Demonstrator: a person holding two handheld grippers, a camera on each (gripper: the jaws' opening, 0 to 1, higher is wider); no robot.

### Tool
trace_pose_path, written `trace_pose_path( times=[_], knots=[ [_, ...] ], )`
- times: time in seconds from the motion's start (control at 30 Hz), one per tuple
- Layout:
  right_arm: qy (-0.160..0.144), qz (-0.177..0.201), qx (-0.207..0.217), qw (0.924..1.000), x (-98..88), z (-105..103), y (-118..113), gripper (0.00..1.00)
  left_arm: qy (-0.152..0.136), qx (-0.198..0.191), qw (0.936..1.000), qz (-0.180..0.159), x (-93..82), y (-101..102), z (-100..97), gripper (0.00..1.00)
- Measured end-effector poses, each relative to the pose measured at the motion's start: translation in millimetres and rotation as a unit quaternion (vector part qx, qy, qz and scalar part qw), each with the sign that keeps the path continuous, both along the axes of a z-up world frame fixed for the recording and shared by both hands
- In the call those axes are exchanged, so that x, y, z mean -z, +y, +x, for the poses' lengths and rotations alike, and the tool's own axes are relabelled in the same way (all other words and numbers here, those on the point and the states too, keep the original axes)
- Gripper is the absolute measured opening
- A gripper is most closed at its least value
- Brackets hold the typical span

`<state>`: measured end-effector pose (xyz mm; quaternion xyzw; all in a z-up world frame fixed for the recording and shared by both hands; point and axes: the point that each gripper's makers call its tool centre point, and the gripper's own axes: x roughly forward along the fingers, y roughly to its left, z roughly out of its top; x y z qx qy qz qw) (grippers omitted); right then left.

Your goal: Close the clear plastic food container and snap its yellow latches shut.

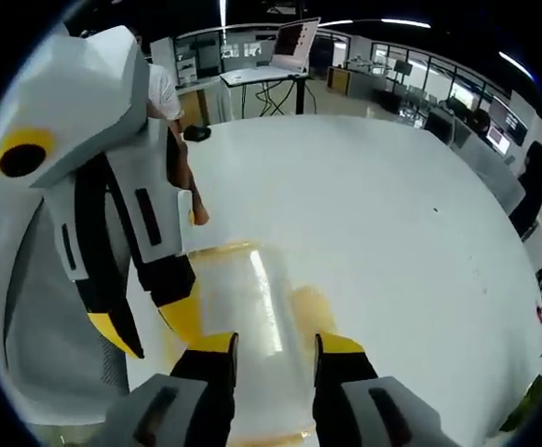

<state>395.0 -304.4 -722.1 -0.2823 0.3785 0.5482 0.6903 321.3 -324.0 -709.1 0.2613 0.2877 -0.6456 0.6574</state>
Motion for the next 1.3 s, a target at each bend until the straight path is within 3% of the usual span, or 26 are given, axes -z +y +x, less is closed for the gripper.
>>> trace_pose_path(
  times=[0.53, 0.9, 1.07, 1.3],
  knots=[
    [0.038, -0.013, -0.029, 0.9988, 10.7, -4.6, 1.6, 0.45, 0.003, 0.002, 1.0000, -0.003, 0.6, 1.9, -4.7, 0.24],
    [0.044, -0.025, -0.042, 0.9978, 12.3, -2.0, 2.2, 0.47, -0.005, 0.006, 1.0000, 0.001, 1.4, 2.3, -7.6, 0.27],
    [0.039, -0.027, -0.052, 0.9975, 11.8, -1.3, 2.8, 0.46, -0.016, 0.014, 0.9998, 0.003, 3.4, -0.5, -10.6, 0.26],
    [0.037, -0.033, -0.062, 0.9969, 12.1, 0.0, 3.5, 0.48, -0.057, 0.027, 0.9979, 0.014, 9.6, -2.8, -9.9, 0.29]
  ],
)
